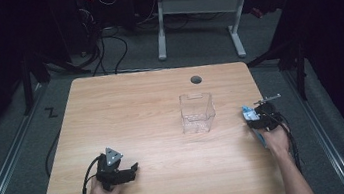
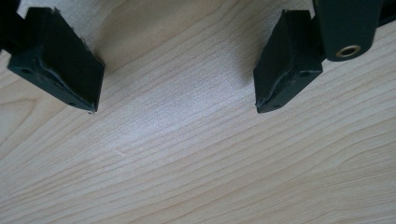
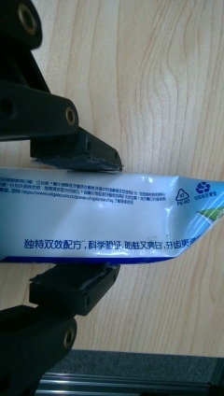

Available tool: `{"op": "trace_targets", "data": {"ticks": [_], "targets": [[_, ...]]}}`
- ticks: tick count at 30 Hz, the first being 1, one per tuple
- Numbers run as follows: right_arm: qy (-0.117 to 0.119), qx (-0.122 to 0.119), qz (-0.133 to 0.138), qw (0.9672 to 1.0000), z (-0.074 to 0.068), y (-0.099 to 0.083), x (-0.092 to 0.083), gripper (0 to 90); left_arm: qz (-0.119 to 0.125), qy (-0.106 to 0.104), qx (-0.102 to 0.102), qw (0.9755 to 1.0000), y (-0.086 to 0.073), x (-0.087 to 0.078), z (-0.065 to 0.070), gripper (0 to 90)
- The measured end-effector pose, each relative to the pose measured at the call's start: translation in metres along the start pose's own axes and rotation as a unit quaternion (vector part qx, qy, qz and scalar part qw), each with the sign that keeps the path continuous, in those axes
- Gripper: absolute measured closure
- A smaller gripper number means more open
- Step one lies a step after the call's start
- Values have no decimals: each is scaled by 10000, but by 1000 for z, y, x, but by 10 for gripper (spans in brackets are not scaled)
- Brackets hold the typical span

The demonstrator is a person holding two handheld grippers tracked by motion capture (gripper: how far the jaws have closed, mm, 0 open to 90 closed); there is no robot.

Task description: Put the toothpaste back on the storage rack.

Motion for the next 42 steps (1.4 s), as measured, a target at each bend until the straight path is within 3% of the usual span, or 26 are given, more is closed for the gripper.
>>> {"op": "trace_targets", "data": {"ticks": [1, 2, 5, 12, 17, 26, 32, 36, 42], "targets": [[0, 0, 0, 10000, 0, 0, 0, 469, 0, 0, 1, 10000, 0, 0, 0, 164], [-61, -157, -74, 9998, -2, 1, 0, 474, 1, 0, -1, 10000, 0, 0, 0, 164], [-8, -201, -120, 9997, -5, 1, 0, 481, 0, 2, 0, 10000, 0, 0, 0, 164], [198, -6, -137, 9997, -1, 1, 0, 503, 0, 1, 1, 10000, 0, 0, 0, 164], [492, 120, -301, 9983, -2, -1, 4, 626, 1, -8, 4, 10000, 0, 0, 0, 164], [126, -253, -524, 9982, -12, 3, 2, 688, 11, -10, 0, 10000, 0, 0, 0, 164], [331, -170, -436, 9984, -13, 2, -1, 707, 9, -8, 14, 10000, 0, 0, 0, 164], [475, -239, -364, 9979, -21, 1, -3, 707, 13, -9, -1, 10000, 0, 0, 0, 164], [761, -331, 48, 9965, -33, 5, -18, 706, 8, -11, 4, 10000, 0, 0, 0, 164]]}}
Point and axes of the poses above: each handheld gripper's, and its own axes: x roughly forward along the jaws, y roughly out of its top, z roughly to its right, the point moved 5 cm from there along x, roughly forward along the jaws, and after that the axes turned 4 degrees about y, right-handed, at the moved point
